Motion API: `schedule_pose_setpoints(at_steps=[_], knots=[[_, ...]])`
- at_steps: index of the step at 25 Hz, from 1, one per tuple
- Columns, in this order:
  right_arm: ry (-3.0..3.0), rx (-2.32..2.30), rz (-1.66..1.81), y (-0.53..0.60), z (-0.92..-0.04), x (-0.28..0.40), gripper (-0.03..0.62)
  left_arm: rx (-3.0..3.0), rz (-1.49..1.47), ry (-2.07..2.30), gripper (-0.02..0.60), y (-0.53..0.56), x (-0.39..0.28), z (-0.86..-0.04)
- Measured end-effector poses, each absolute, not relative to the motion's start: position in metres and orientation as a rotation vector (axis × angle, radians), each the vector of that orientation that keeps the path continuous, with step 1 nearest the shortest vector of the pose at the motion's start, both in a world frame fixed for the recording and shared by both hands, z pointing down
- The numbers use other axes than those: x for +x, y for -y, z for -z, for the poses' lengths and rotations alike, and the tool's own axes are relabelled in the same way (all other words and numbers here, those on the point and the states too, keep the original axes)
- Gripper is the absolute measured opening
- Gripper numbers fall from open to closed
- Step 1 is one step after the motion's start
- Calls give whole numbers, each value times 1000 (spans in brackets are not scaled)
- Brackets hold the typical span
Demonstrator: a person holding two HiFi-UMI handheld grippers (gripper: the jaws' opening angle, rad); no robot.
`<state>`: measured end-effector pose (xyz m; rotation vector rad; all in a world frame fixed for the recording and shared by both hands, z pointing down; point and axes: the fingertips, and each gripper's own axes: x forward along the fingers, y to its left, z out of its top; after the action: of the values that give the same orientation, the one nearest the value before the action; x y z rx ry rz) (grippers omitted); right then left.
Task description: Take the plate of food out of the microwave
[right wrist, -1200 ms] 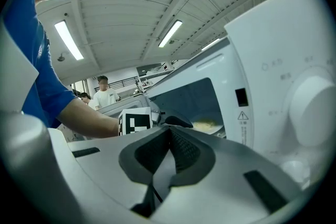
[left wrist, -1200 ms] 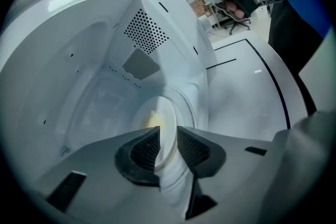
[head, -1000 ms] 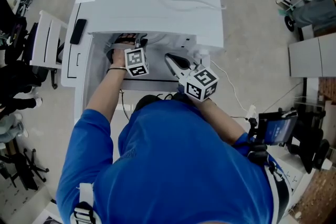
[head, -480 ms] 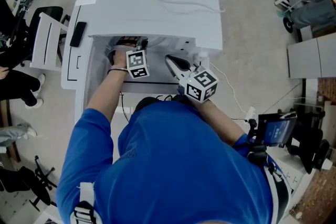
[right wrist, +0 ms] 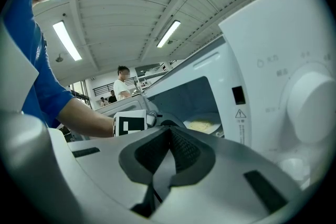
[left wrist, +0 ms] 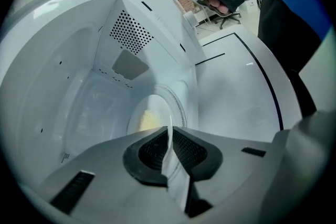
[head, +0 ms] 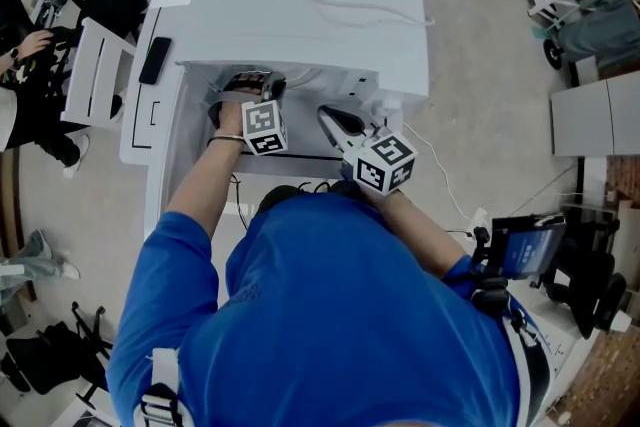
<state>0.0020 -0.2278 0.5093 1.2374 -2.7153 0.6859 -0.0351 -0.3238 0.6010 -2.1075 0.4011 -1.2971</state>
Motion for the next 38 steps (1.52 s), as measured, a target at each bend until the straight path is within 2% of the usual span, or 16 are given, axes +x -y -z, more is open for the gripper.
schedule_pose_setpoints(at_steps=[26,38], knots=[[2701,1177,-858,225,-534,-10,-4,-2158,1296,-463,40,289,-54,-602],[2716,1179,-1143,237,-548,-19,-3,-2333,1182,-660,52,291,-60,-584]])
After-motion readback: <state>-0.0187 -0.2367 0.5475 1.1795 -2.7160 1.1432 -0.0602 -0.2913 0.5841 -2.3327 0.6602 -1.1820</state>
